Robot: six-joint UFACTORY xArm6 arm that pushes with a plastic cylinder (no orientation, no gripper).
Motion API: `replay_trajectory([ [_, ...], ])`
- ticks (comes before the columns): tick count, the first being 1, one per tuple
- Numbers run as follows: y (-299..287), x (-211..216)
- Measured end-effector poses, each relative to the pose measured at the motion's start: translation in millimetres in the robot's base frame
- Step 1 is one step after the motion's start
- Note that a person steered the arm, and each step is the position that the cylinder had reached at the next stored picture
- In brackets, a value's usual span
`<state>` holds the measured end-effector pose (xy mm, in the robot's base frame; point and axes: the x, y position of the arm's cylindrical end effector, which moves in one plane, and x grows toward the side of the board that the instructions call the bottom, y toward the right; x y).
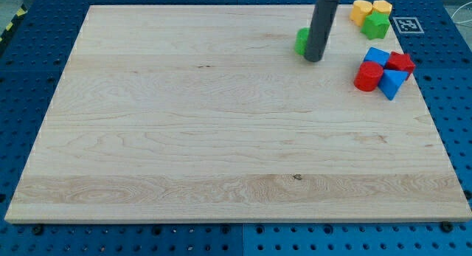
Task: Push the green circle to the green star
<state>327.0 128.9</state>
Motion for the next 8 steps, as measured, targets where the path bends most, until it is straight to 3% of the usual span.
replay_trajectory([
  [2,0,-39],
  [4,-106,-43],
  [5,-117,-61],
  [8,-40,-79],
])
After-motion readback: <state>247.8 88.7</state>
